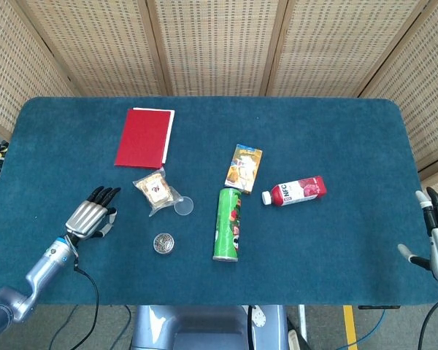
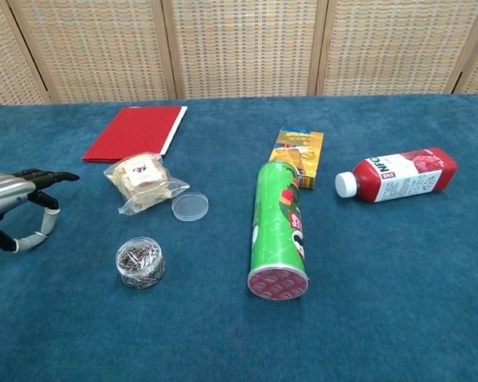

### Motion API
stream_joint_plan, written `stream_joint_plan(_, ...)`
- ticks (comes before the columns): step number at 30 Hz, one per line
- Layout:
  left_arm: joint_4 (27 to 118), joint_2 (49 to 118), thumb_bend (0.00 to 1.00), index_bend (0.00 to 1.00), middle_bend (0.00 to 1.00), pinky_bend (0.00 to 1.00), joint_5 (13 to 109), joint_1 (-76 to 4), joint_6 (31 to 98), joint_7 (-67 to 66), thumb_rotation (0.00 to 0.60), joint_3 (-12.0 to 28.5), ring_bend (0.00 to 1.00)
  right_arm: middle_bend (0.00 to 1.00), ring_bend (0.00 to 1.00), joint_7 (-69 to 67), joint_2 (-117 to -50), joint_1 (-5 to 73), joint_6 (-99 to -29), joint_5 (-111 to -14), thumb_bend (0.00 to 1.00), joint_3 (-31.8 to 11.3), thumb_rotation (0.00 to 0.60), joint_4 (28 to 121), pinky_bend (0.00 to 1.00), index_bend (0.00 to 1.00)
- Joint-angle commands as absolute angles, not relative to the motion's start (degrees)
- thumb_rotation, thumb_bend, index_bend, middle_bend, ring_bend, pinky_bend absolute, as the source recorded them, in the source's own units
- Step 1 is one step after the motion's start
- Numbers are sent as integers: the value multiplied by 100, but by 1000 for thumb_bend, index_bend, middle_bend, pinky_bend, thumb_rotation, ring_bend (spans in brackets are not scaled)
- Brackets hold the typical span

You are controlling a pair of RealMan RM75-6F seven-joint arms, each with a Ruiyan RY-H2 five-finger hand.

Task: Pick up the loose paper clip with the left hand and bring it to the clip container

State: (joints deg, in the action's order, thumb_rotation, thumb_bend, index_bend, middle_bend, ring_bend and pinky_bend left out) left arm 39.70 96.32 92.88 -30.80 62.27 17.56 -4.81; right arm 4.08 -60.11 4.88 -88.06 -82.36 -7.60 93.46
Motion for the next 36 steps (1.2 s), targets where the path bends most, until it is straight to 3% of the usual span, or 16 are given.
stream_joint_plan(1, 4036, 9578, 443, 768, 0, 0, 9297, -3099, 6307, 1755, 600, -451, 0, 0, 0, 407, -6011, 486, -8810, -8240, 0, -763, 600, 9349, 0, 0)
stream_joint_plan(5, 4357, 9375, 453, 768, 0, 0, 9352, -3158, 6557, 1706, 600, -382, 0, 0, 0, 397, -6001, 480, -8812, -8252, 0, -761, 600, 9360, 0, 0)
stream_joint_plan(13, 6063, 8669, 465, 769, 0, 0, 9754, -3415, 7207, 1256, 600, -253, 0, 0, 0, 370, -5982, 462, -8831, -8255, 0, -775, 600, 9377, 0, 0)
stream_joint_plan(18, 7047, 8328, 465, 769, 0, 0, 9899, -3653, 6877, 622, 600, -297, 0, 0, 0, 370, -5976, 454, -8840, -8261, 0, -777, 600, 9382, 0, 0)
stream_joint_plan(24, 7571, 8268, 465, 769, 0, 0, 9800, -3786, 6404, 116, 600, -335, 0, 0, 0, 320, -5958, 430, -8861, -8249, 0, -785, 600, 9369, 0, 0)
stream_joint_plan(36, 7641, 8524, 465, 769, 0, 0, 9421, -3823, 5903, -565, 600, -293, 0, 0, 0, 240, -5925, 406, -8877, -8255, 0, -796, 600, 9399, 0, 0)
